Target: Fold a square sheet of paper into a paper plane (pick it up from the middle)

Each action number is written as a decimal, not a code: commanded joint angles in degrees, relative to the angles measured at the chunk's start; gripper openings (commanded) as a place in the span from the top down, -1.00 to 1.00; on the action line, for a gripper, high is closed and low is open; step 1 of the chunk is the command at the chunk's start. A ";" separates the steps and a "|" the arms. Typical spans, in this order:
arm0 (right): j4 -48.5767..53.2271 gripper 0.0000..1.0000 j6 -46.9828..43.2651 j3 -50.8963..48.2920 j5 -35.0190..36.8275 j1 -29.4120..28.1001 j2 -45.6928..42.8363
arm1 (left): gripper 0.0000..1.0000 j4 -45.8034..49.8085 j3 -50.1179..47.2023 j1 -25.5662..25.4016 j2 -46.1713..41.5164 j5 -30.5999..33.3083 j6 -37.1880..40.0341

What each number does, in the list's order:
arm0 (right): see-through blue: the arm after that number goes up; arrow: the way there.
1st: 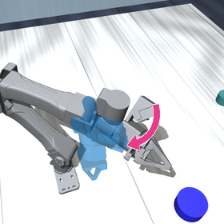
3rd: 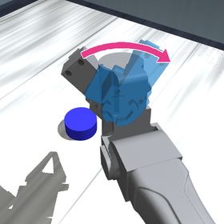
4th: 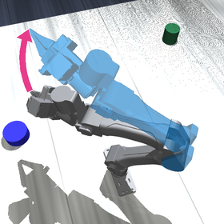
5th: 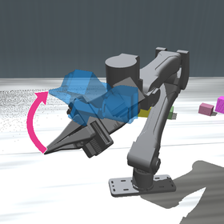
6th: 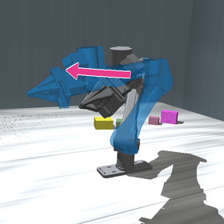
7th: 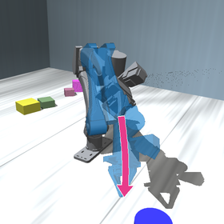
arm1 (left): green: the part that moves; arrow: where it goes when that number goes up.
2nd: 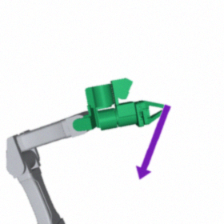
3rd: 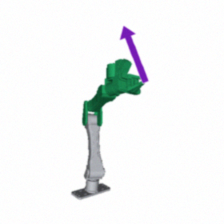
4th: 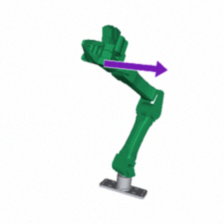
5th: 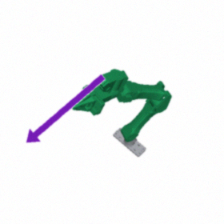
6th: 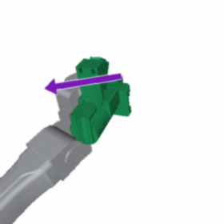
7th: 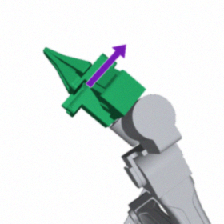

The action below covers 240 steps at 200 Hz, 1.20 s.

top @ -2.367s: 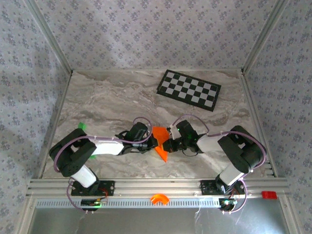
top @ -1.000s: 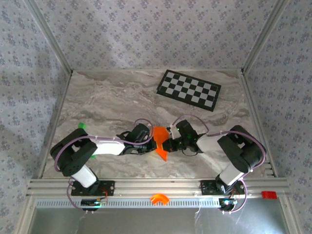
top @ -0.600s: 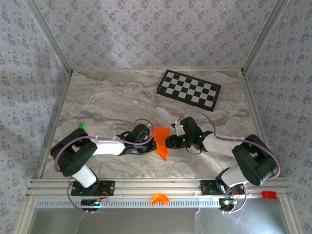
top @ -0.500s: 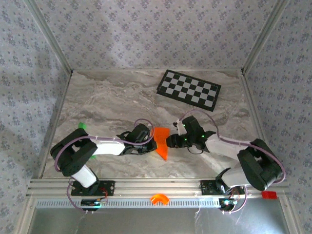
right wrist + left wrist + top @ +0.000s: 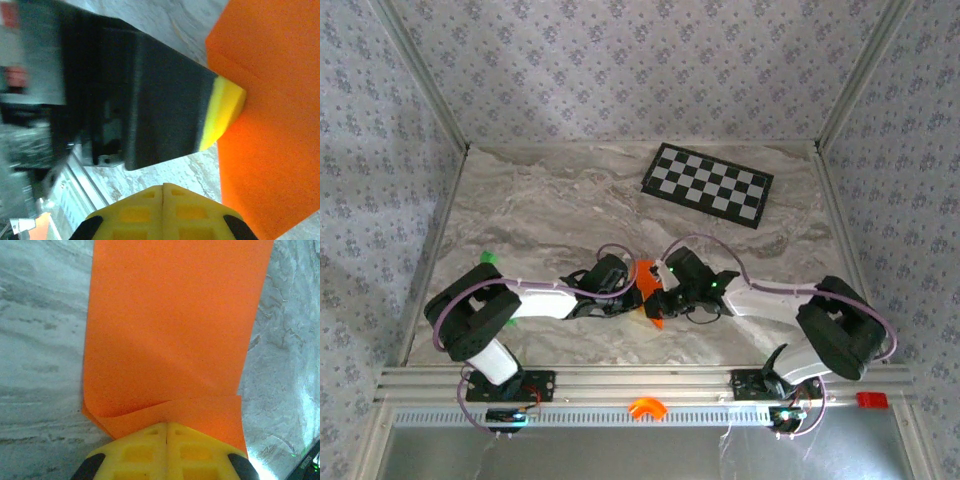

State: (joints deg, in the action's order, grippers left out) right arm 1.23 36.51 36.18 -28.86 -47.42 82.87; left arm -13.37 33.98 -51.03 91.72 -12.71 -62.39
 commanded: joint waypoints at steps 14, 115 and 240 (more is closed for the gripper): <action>6.37 0.97 1.96 1.76 2.45 -0.56 3.85 | 0.97 4.94 -1.02 -0.56 2.42 0.98 0.72; 7.69 0.96 7.73 -3.07 2.23 -0.35 -5.07 | 0.96 5.03 -1.19 -0.57 2.27 1.16 0.87; 2.73 0.94 12.78 -2.64 2.72 -1.06 5.88 | 0.98 4.22 -2.03 -0.57 2.71 1.55 0.53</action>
State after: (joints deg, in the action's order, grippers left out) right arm 2.07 48.12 36.56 -26.63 -48.25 89.84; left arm -13.96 33.95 -51.18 92.01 -13.02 -62.41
